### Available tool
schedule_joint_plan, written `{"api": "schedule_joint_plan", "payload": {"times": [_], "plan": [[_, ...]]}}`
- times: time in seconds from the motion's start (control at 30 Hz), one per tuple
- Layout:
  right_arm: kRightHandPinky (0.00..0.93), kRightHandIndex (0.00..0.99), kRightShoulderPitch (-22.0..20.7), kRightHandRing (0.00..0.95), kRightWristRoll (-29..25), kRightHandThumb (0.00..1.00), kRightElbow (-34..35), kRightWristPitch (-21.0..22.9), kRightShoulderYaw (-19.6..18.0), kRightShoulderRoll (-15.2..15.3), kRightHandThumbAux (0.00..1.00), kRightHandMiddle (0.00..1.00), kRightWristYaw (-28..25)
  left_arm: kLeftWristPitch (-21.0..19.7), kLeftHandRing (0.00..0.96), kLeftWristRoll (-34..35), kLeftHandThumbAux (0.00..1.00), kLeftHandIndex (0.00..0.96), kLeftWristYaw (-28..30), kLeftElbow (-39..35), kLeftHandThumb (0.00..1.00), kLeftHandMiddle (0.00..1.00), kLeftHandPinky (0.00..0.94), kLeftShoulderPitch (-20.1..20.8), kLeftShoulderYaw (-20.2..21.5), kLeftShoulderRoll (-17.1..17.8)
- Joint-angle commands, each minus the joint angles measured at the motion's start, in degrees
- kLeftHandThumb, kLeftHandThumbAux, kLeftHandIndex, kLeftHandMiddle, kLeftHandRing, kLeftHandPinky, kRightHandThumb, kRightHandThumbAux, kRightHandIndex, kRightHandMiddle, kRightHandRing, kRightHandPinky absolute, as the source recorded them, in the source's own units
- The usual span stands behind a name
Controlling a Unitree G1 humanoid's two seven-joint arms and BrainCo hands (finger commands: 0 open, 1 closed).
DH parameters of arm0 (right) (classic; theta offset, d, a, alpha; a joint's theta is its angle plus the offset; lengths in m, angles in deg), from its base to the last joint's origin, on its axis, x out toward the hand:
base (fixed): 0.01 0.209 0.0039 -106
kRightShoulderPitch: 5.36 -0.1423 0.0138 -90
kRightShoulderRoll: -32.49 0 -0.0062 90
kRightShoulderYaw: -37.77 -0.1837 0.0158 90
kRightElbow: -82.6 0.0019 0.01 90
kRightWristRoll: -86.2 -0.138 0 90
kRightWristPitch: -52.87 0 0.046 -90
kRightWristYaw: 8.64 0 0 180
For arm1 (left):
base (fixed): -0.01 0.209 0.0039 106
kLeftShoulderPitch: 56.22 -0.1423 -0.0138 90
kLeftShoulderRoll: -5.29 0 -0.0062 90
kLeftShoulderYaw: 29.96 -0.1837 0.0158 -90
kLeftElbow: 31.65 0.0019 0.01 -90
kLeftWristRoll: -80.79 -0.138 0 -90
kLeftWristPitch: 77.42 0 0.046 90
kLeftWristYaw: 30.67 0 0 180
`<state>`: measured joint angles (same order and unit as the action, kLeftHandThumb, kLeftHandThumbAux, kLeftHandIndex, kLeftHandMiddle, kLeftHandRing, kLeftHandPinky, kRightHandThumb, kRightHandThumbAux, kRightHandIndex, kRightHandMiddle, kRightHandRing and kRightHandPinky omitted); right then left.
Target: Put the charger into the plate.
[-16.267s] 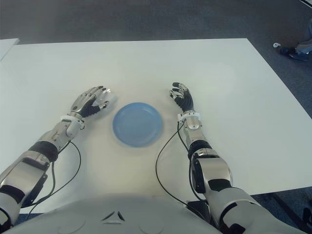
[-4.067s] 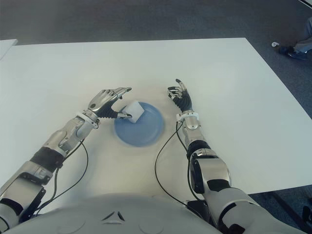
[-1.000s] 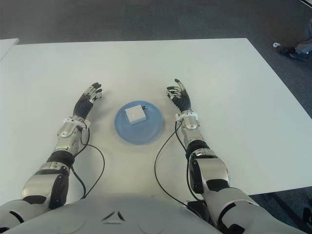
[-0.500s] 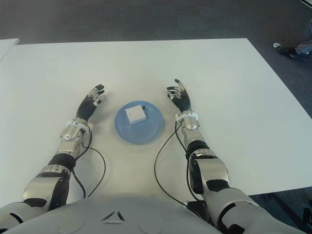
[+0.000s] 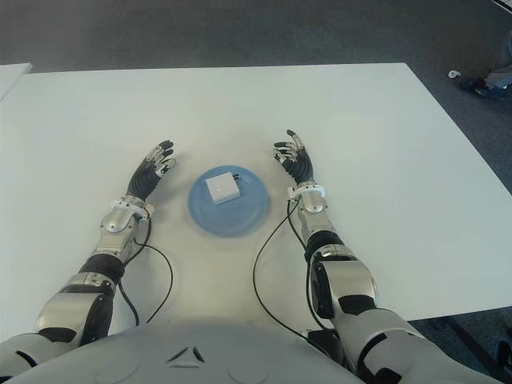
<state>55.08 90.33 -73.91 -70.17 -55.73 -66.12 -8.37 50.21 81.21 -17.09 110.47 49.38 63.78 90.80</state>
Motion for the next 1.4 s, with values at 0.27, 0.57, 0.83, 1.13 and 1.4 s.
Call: {"api": "schedule_joint_plan", "payload": {"times": [0.27, 0.57, 0.83, 1.13, 1.4], "plan": [[0.347, 0.071, 3.7, 0.352, 0.3, 0.073, -2.5, 4.5, 0.6, -0.6, 0.69, 0.339, -1.0, -0.8, 0.0, -0.6, 0.477, 0.0, -3.5, 3.1, 0.0, 0.0, 0.0, 0.0, 0.0, -1.0], [0.349, 0.073, 3.8, 0.355, 0.4, 0.082, -2.6, 4.6, 0.7, -0.4, 0.705, 0.344, -0.9, 0.2, 0.0, 0.6, 0.48, 0.0, -4.5, 5.0, 0.0, 0.0, 0.0, 1.3, 1.4, -1.5], [0.351, 0.082, 3.7, 0.357, 0.3, 0.069, -2.8, 4.6, 0.6, -0.2, 0.711, 0.348, -1.3, 1.2, 0.0, 2.0, 0.489, 0.0, -3.7, 5.7, 0.0, 0.0, 0.0, 1.8, 2.7, -2.1], [0.346, 0.08, 3.8, 0.355, 0.6, 0.058, -2.9, 4.4, 0.7, -0.1, 0.717, 0.345, -1.1, -0.3, 0.0, 3.3, 0.499, 0.0, -2.8, 5.7, 0.0, 0.0, 0.0, 2.2, 3.2, -2.3], [0.347, 0.078, 3.8, 0.354, 0.5, 0.053, -3.1, 4.0, 0.6, 0.2, 0.712, 0.342, -1.4, -1.5, 0.0, 3.9, 0.508, 0.0, -2.3, 5.4, 0.0, 0.0, 0.0, 2.4, 3.2, -2.4]]}}
